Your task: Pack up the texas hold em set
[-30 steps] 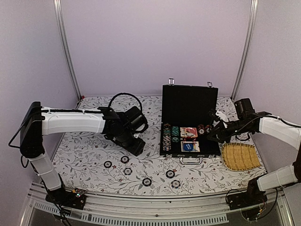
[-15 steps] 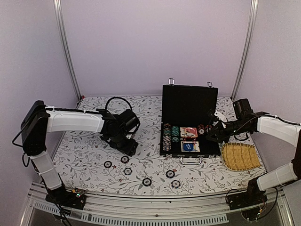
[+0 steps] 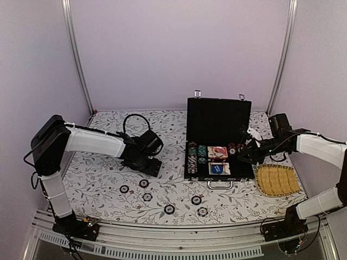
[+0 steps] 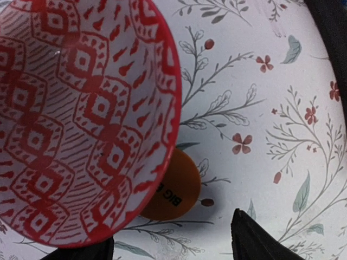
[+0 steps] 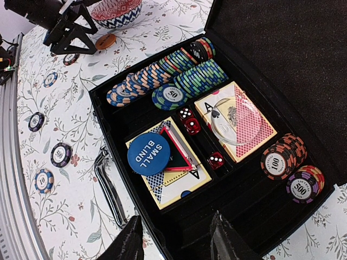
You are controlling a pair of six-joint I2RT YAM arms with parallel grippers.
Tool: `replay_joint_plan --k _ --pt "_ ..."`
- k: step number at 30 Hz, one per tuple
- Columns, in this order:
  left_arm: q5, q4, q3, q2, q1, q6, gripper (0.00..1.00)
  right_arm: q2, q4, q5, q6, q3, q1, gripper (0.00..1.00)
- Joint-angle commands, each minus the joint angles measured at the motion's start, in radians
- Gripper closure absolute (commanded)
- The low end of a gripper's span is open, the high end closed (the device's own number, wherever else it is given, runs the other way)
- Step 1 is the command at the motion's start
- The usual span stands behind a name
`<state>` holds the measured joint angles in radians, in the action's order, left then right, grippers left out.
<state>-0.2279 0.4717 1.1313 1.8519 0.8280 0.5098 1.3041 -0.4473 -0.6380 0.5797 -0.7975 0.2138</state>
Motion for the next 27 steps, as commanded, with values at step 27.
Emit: replay_joint_plan --k 27 --pt "0.077 -0.247 -0.082 0.076 0.105 0.054 0.49 0.045 0.007 -0.002 0.014 0.01 -0.004 0.56"
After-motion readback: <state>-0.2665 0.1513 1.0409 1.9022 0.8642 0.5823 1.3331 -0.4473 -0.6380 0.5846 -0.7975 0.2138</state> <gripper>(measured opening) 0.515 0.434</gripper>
